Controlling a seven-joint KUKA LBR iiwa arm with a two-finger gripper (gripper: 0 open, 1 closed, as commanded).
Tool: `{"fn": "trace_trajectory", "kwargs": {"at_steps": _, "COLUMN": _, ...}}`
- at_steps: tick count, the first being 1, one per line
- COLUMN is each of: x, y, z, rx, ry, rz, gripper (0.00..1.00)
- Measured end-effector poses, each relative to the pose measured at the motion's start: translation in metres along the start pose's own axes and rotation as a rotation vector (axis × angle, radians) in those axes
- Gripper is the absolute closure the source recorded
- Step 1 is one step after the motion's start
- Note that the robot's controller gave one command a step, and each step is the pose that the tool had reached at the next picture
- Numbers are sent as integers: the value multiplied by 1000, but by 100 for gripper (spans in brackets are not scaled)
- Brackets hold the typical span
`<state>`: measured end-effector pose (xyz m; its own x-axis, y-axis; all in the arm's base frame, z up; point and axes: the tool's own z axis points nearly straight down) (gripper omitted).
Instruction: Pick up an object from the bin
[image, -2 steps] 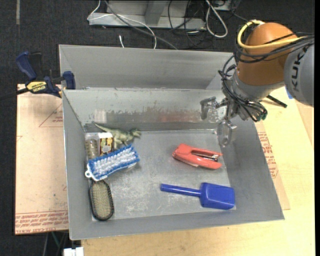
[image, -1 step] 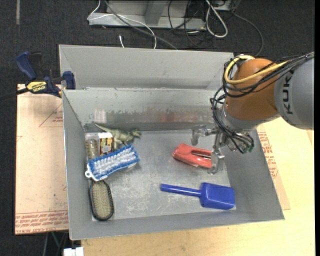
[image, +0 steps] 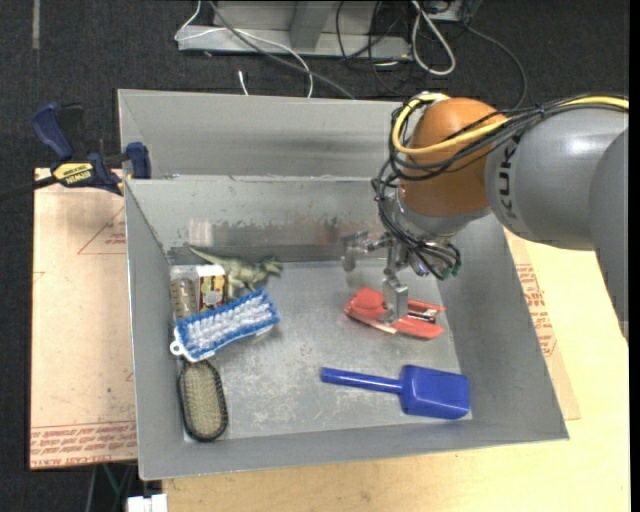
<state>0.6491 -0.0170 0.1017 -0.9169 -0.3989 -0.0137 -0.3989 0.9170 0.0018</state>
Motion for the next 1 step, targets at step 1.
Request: {"fn": "trace_trajectory", "kwargs": {"at_steps": 1, "x": 43, "y": -29, "z": 30, "rx": 4, "ry": -2, "rz": -152, "gripper": 0}}
